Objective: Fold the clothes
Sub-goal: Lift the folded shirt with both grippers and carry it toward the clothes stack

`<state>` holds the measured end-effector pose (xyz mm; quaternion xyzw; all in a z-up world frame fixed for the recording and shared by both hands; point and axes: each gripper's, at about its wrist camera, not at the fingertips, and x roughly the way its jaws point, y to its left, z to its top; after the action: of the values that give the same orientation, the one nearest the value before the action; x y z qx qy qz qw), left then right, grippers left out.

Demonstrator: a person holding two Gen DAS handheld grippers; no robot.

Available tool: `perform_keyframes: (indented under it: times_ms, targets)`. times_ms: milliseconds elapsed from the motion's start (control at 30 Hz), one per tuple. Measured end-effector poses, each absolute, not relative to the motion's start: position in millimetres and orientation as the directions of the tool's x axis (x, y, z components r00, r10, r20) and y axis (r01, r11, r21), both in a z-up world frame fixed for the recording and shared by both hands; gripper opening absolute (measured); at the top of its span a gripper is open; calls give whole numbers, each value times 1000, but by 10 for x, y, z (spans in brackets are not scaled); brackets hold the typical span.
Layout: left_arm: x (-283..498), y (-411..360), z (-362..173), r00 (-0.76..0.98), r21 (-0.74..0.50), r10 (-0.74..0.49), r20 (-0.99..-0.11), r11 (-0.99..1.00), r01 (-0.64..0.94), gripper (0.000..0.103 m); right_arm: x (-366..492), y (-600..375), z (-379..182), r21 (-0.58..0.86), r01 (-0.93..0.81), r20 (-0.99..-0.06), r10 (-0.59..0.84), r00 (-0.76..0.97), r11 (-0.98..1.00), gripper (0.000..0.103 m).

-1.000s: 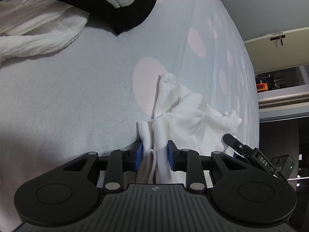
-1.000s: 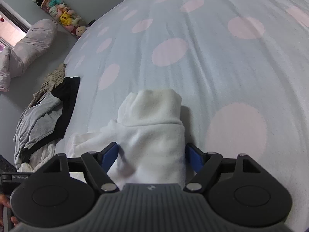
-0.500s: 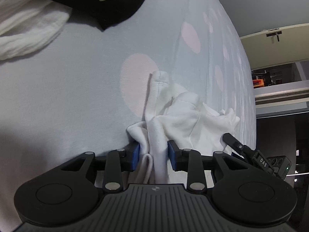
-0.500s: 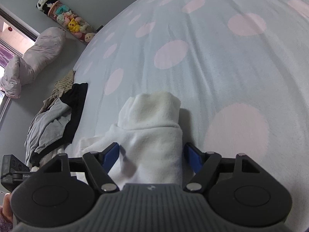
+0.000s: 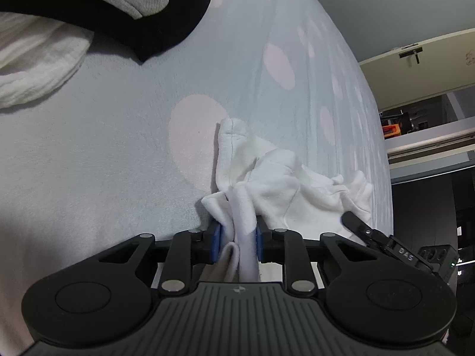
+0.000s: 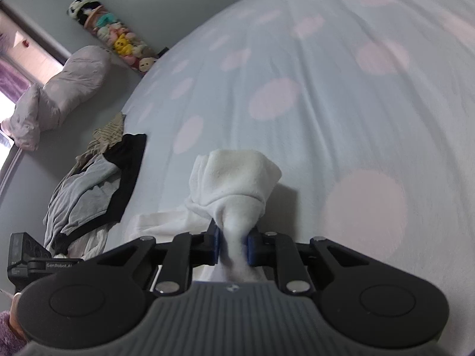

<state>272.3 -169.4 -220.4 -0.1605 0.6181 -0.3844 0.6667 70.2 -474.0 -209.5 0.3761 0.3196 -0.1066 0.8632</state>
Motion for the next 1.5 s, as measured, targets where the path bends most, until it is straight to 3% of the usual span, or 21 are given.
perform_keyframes:
  times_ms: [467,967,1267,1500]
  targets:
    - [2223,-1559,-1435,85,-676,-801,-593,552,488,17,222,-4220,-1273,467,339,-528,-50,848,817,18]
    - [1202,-1983,144,169,-502,-876,-451,406,764,16,-1145,-4096,-187,456,292,-227,-207,952,841,18]
    - [242,-2793,831,12,-424,-915,-403,198,884,16,-2503,-4385,412,418,385,-85,-387,918,823,18]
    - [-714,-3680,995,-215,-412,-893,-395,-36,910,16,-3831,-4739,730,403,515,-76,-534,842,756,18]
